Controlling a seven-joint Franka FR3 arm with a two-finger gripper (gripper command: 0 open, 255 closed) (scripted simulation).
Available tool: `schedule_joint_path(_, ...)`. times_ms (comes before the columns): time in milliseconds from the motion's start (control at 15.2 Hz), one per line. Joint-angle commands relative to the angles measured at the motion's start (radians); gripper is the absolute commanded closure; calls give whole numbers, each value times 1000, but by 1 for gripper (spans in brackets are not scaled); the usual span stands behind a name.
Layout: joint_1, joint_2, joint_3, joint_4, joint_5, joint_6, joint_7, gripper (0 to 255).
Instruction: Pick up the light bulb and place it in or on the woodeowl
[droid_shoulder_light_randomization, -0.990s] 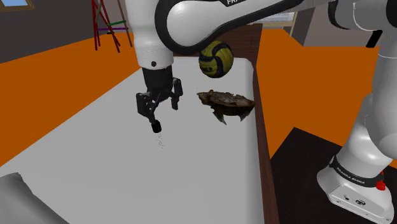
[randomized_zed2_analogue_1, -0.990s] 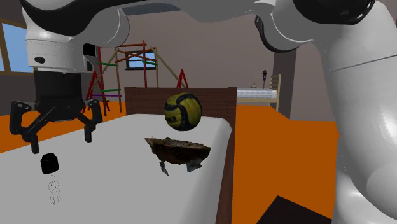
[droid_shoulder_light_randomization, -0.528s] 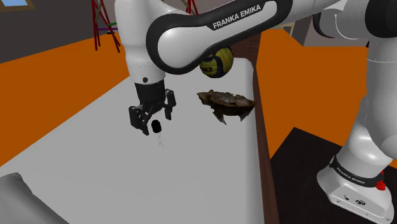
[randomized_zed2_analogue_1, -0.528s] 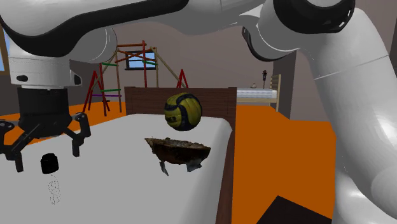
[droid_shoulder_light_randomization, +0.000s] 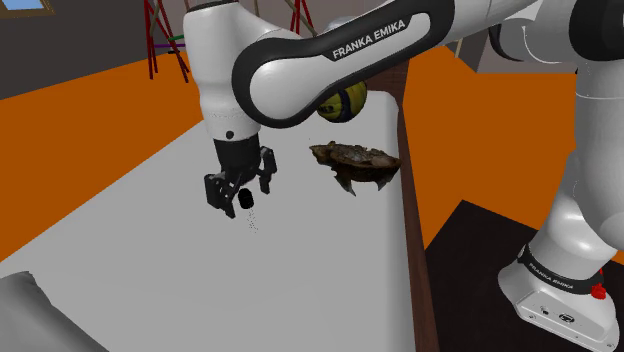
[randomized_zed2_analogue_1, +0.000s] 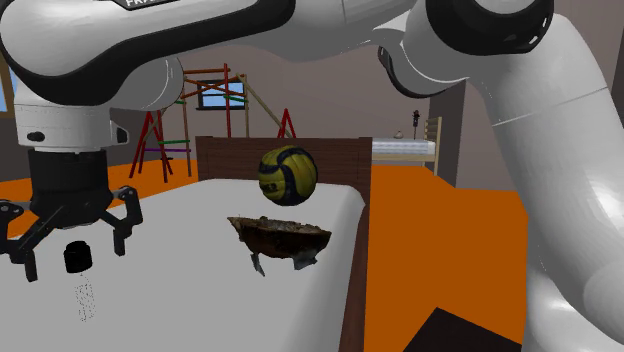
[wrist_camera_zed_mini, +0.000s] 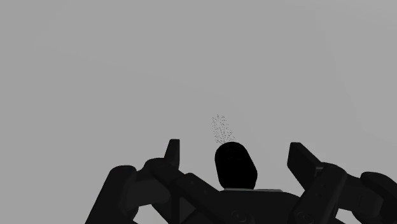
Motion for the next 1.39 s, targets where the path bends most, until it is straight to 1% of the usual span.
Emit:
schedule_joint_path(0,0,0,0,0,0,0,0,0)
schedule_joint_path(66,0,0,0,0,0,0,0,0)
schedule_joint_path(132,0,0,0,0,0,0,0,255)
schedule_joint_path(726,0,0,0,0,0,0,0,255)
schedule_joint_path(1320,8,-10,6,108,9,-116,-8,255)
